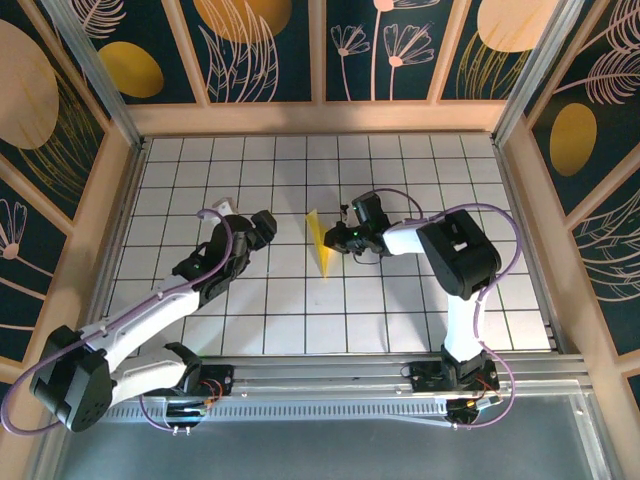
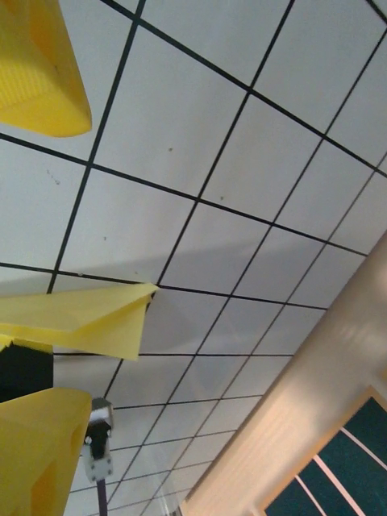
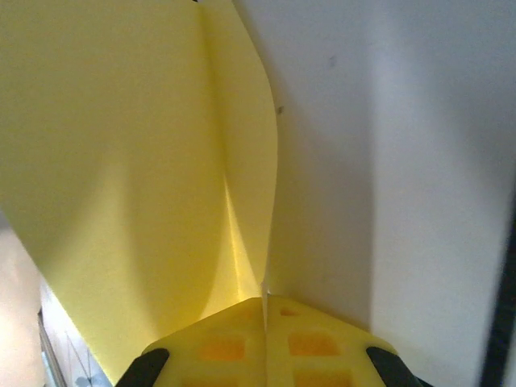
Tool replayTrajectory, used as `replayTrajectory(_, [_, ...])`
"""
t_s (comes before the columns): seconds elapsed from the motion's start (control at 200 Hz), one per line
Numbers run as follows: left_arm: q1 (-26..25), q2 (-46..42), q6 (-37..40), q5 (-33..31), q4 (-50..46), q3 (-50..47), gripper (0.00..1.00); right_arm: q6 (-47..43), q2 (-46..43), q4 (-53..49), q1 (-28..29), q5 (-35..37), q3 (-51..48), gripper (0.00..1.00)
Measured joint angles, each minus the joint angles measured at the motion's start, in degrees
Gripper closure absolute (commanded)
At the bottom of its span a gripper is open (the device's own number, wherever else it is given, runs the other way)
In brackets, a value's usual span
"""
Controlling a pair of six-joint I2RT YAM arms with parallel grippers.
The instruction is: Fold a paper plane with a square sheet of paper (fold left side to right side)
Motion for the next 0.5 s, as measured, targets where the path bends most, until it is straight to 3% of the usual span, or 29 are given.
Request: replayTrajectory(0.5, [0.0,9.8,-0.4,6.2,0.1,2.8,0.17,-2.8,-2.7,-2.3,-1.6,3.4,-1.5,0.85])
